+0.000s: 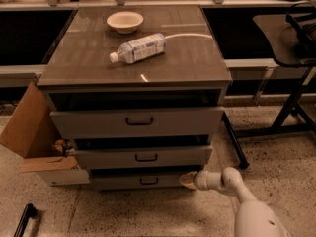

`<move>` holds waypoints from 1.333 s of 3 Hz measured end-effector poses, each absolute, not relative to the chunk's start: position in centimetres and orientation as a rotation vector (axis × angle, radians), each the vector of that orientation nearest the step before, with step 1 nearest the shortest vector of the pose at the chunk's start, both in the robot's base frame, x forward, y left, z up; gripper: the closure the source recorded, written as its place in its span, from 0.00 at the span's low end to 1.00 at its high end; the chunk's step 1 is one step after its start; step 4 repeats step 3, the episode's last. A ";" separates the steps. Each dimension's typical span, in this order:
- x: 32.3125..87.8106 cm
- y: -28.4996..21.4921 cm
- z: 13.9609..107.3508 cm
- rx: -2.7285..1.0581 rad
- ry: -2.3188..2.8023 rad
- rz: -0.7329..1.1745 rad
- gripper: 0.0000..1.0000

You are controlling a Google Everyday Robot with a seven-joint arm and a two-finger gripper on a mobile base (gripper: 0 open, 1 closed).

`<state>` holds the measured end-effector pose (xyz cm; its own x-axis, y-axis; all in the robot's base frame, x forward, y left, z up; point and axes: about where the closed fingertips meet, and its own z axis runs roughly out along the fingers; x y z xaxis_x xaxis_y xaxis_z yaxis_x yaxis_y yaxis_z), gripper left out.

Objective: Close bottom drawer

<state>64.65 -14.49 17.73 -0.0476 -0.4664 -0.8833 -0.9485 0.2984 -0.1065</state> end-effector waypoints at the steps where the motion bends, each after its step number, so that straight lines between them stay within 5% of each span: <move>1: 64.6 -14.5 17.7 -1.305 1.663 0.670 1.00; 4: 64.6 -14.5 17.7 -1.305 1.663 0.670 1.00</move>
Offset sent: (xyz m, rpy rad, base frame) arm -0.1625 -0.0160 0.1107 -0.0229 -0.2364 0.3129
